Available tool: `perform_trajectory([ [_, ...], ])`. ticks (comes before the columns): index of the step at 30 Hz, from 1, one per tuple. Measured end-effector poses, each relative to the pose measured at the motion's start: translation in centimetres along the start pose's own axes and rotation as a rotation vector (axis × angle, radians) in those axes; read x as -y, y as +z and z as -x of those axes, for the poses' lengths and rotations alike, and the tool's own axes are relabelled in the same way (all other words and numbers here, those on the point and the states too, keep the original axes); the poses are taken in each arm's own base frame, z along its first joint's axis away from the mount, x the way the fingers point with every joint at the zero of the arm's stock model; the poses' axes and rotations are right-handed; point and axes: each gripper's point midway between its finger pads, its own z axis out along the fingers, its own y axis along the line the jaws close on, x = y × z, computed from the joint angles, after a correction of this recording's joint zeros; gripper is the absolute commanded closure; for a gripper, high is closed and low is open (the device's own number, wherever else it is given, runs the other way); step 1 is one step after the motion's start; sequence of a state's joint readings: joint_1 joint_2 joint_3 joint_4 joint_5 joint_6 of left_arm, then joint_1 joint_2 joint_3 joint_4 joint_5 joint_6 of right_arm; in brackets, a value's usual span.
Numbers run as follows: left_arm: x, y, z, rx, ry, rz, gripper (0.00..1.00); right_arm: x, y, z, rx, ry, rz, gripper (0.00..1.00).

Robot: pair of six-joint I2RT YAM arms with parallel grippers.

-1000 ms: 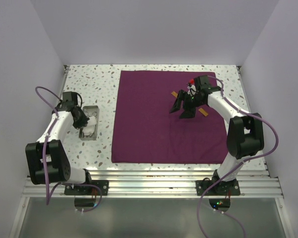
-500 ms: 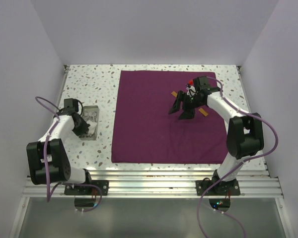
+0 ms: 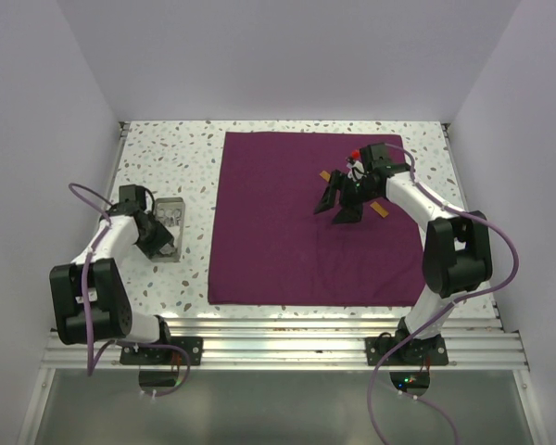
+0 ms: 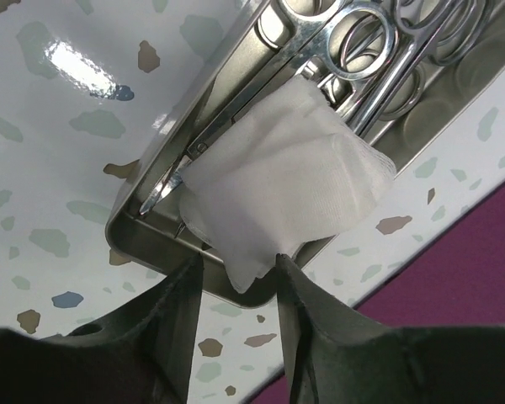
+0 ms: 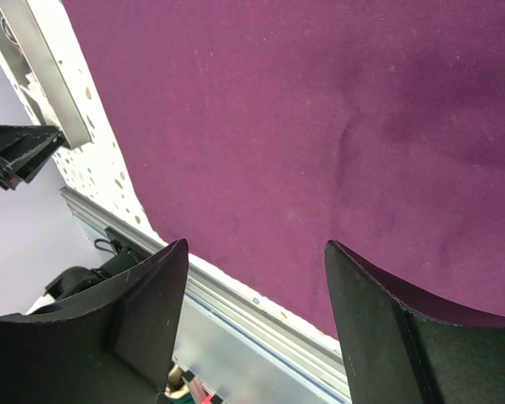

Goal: Prepare the surgical pack

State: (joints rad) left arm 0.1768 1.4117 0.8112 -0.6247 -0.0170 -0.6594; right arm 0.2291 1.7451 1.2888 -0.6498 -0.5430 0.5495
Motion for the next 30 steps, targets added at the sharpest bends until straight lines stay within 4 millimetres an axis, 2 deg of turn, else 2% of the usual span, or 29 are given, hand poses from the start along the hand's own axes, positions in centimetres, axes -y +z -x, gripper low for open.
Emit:
perform_trajectory([
  [6,0.8,-1.4,1.0,0.031,-0.003,-0.03,0.51,-0.1,0.0,0.1,0.002,-0.002,0.003,0.31],
  [10,1.0,-2.0,1.2,0.034,-0.003,-0.035,0.52,-0.1,0.0,0.1,0.005,-0.005,0.007,0.31],
  [12,1.1,-2.2,1.3,0.034,-0.003,-0.036,0.55,-0.1,0.0,0.2,0.005,-0.005,0.007,0.31],
  [16,1.7,-2.5,1.6,0.035,0.012,-0.069,1.0,-0.2,0.0,0.2,0.007,-0.006,0.008,0.31],
  [20,2.9,-2.5,2.8,0.029,0.051,-0.12,1.0,-0.2,0.0,0.2,0.007,-0.006,0.008,0.31],
  [23,3.7,-1.4,3.8,0.006,0.068,-0.152,1.0,-0.1,0.0,0.2,0.007,-0.007,0.007,0.31],
  [30,4.3,1.5,2.9,-0.094,0.098,-0.181,1.0,-0.2,-0.2,0.5,0.008,-0.008,-0.004,0.3],
])
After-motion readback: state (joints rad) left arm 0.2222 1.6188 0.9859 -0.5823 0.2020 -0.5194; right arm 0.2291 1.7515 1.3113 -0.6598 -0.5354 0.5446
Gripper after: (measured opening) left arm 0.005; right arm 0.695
